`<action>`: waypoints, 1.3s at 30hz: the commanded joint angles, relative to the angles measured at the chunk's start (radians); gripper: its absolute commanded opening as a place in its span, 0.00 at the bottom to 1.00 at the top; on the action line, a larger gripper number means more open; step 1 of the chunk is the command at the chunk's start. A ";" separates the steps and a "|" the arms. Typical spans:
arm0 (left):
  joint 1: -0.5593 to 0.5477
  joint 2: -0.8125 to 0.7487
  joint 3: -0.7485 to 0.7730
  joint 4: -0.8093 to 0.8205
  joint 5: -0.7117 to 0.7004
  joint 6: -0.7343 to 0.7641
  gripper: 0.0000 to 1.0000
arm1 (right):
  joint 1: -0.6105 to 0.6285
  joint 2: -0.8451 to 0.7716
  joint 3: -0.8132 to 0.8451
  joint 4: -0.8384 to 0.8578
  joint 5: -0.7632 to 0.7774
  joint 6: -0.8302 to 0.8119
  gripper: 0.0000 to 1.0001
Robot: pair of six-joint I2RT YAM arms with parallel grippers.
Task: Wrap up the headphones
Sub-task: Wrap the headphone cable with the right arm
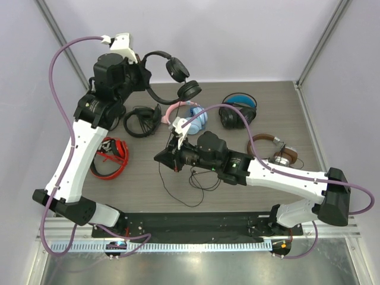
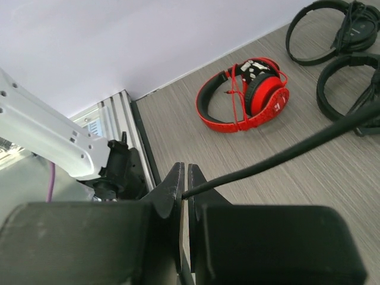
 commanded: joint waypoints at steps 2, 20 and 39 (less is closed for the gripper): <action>0.024 -0.037 0.072 0.065 0.108 -0.093 0.00 | 0.006 -0.006 -0.043 0.095 0.041 0.007 0.01; 0.083 -0.090 0.037 0.096 0.376 -0.223 0.00 | -0.033 -0.100 -0.209 0.172 0.257 -0.041 0.01; 0.088 -0.100 0.049 0.085 0.467 -0.226 0.00 | -0.168 -0.105 -0.193 0.112 0.239 -0.081 0.01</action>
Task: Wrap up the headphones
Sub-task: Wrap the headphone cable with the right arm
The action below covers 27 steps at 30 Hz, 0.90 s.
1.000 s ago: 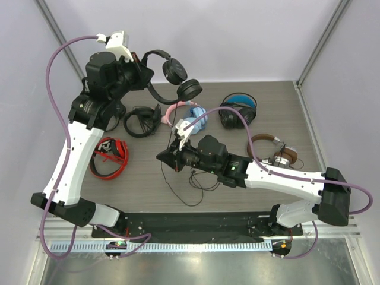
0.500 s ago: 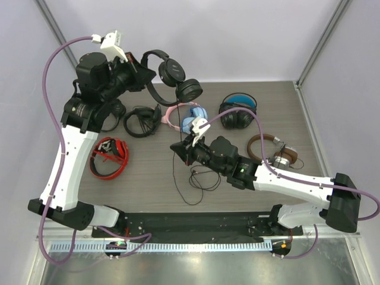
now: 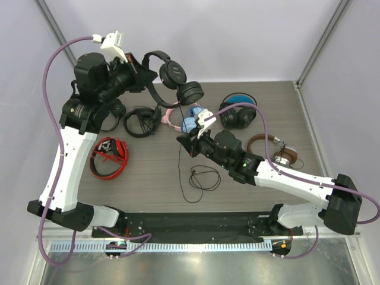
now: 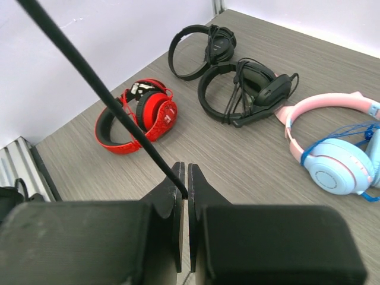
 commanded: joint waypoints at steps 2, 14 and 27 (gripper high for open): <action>0.006 -0.041 0.026 0.083 0.094 -0.065 0.00 | -0.038 -0.007 0.017 -0.042 0.003 -0.037 0.01; 0.006 -0.072 -0.062 0.040 0.241 -0.005 0.00 | -0.225 0.085 0.127 -0.041 -0.117 -0.047 0.01; 0.006 -0.080 -0.092 -0.046 0.356 0.104 0.00 | -0.314 0.142 0.169 0.144 -0.135 0.093 0.05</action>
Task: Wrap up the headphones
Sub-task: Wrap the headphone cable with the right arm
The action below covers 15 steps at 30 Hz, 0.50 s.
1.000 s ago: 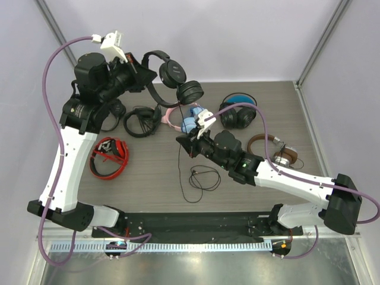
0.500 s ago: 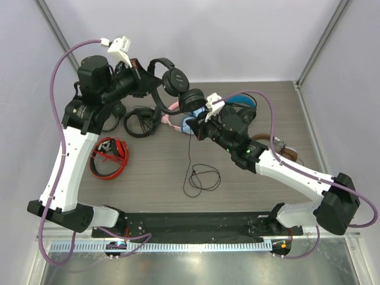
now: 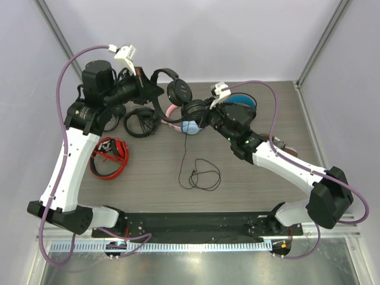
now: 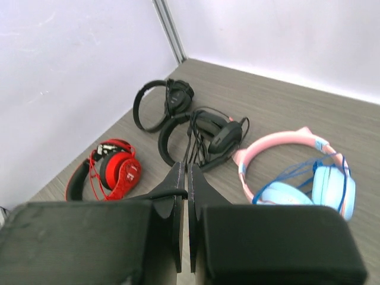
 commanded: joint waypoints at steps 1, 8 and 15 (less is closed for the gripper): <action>-0.003 -0.045 0.030 -0.029 0.169 0.028 0.00 | -0.038 0.027 0.081 0.039 -0.010 0.014 0.06; -0.003 -0.034 0.035 -0.132 0.104 0.143 0.00 | -0.054 0.060 0.213 -0.068 -0.092 -0.045 0.07; -0.004 -0.011 0.065 -0.225 -0.004 0.214 0.00 | -0.055 0.003 0.209 -0.105 -0.104 -0.077 0.11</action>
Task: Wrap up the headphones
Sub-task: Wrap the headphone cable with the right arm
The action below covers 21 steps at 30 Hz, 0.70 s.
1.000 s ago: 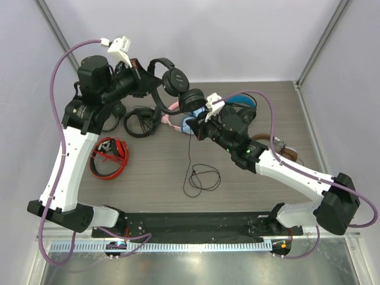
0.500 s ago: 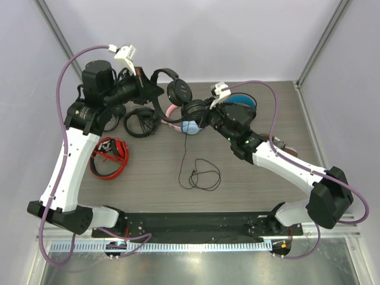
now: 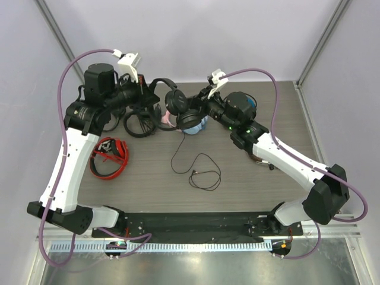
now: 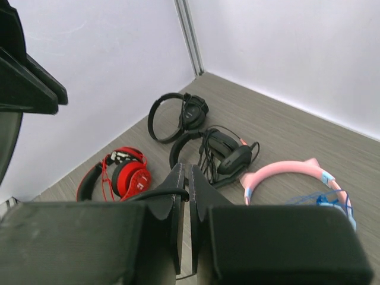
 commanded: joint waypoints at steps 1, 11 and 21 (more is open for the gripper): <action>-0.006 -0.011 0.051 -0.083 0.017 0.062 0.00 | -0.022 -0.057 0.014 -0.014 0.039 -0.036 0.11; -0.035 0.016 0.049 -0.115 -0.039 0.102 0.00 | -0.022 -0.117 0.006 0.007 0.134 -0.085 0.14; -0.052 0.036 0.063 -0.124 -0.051 0.102 0.00 | -0.023 -0.107 -0.009 0.133 0.260 -0.038 0.17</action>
